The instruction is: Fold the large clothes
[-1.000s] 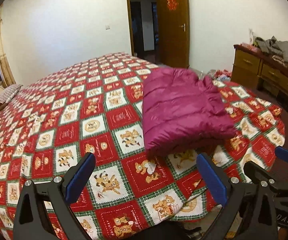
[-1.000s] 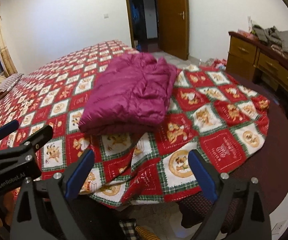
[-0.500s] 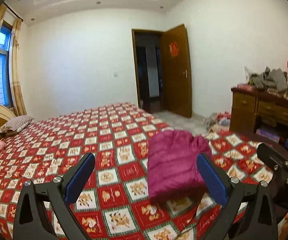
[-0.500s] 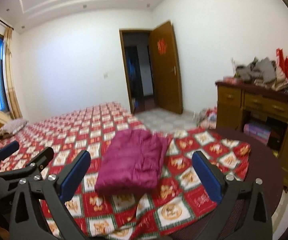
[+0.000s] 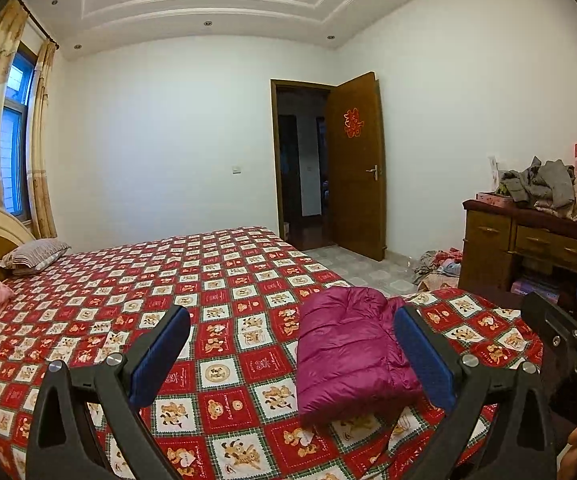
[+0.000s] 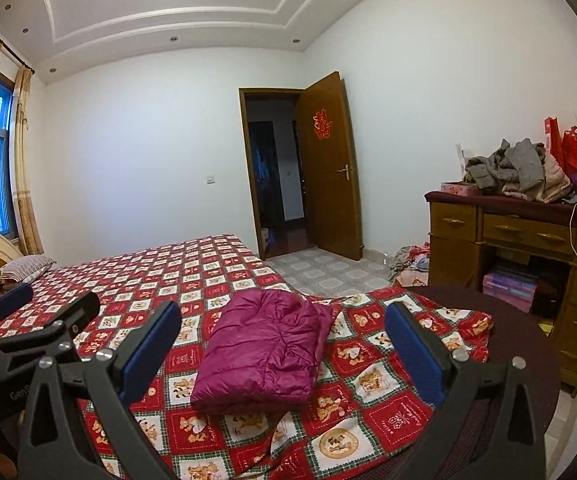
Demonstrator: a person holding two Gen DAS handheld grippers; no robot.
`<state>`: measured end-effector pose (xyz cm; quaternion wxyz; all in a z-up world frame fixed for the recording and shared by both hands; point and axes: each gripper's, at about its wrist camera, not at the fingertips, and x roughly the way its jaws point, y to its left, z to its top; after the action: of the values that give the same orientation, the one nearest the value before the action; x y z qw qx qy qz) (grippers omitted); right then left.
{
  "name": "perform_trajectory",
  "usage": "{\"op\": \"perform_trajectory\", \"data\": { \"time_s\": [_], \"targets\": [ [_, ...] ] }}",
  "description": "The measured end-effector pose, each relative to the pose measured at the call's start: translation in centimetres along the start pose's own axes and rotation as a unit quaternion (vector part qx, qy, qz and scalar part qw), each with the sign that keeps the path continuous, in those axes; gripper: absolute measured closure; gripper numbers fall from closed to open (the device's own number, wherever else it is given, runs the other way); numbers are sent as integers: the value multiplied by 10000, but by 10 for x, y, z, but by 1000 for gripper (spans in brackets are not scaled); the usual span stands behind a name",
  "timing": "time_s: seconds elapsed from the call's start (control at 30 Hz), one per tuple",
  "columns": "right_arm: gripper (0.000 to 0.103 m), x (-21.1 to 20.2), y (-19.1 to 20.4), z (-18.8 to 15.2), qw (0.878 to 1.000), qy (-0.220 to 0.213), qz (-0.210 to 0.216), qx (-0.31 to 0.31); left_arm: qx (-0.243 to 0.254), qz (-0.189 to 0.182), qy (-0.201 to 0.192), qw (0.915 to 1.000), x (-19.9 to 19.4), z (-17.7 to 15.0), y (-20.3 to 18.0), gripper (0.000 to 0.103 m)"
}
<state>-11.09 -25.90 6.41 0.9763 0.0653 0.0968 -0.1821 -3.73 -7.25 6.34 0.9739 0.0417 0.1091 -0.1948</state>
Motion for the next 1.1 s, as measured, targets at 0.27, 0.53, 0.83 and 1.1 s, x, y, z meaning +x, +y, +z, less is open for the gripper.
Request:
{"op": "perform_trajectory", "data": {
  "time_s": [0.27, 0.53, 0.83, 1.1],
  "targets": [
    [0, -2, 0, -2, 10000, 14, 9, 4, 14, -16, -9, 10000, -3, -1, -1, 1],
    [0, -1, -2, -1, 10000, 52, 28, 10, 12, -27, 16, 10000, -2, -2, -2, 1],
    [0, 0, -1, 0, 10000, 52, 49, 21, 22, -7, -2, 10000, -2, -3, -2, 1],
    [0, 0, 0, 0, 10000, 55, 37, 17, -10, -19, 12, 10000, -2, -3, -1, 1]
  ]
}}
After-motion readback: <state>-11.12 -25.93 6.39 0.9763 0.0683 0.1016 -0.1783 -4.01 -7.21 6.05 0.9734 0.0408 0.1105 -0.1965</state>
